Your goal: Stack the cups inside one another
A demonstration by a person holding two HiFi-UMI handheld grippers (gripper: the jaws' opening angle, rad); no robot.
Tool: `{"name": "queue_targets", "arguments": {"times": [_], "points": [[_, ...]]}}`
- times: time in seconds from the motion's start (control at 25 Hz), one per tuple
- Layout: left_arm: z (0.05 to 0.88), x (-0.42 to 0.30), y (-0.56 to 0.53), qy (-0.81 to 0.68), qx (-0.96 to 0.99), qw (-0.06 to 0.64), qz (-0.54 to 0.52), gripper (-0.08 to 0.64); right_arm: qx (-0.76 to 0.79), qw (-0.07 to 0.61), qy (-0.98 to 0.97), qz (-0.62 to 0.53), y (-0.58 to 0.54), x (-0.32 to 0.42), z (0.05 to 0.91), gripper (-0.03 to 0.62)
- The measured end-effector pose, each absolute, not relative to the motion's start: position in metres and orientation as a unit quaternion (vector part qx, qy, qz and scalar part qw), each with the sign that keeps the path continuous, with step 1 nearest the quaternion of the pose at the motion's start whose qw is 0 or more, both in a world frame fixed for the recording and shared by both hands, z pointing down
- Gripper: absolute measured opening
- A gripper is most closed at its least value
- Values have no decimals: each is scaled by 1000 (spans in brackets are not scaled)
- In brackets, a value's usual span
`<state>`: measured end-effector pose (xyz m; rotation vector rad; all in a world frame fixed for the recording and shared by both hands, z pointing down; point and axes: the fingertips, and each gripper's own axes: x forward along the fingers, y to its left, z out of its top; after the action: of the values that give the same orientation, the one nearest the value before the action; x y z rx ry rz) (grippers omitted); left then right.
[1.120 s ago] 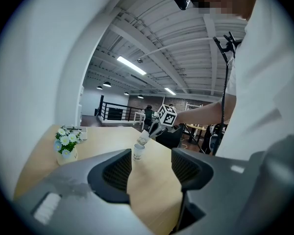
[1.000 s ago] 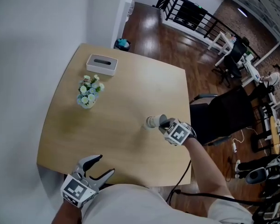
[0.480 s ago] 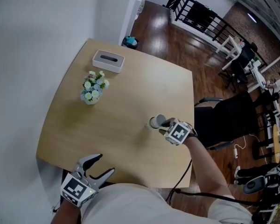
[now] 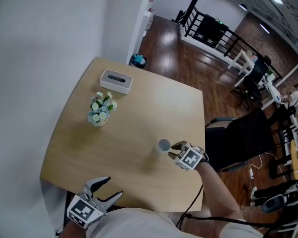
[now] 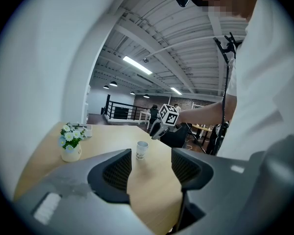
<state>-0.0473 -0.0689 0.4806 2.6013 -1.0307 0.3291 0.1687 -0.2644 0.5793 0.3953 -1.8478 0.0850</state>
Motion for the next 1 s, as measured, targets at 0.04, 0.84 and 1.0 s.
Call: {"name": "queue_targets", "arguments": {"times": [0.04, 0.84, 1.0], "points": [[480, -47, -69, -360, 912, 157, 118, 272, 173, 582, -794, 32, -263, 168, 575, 112], [472, 48, -33, -330, 908, 153, 206, 270, 293, 364, -877, 112, -134, 227, 545, 145], [455, 63, -15, -305, 920, 148, 196, 270, 322, 333, -876, 136, -81, 239, 531, 177]]}}
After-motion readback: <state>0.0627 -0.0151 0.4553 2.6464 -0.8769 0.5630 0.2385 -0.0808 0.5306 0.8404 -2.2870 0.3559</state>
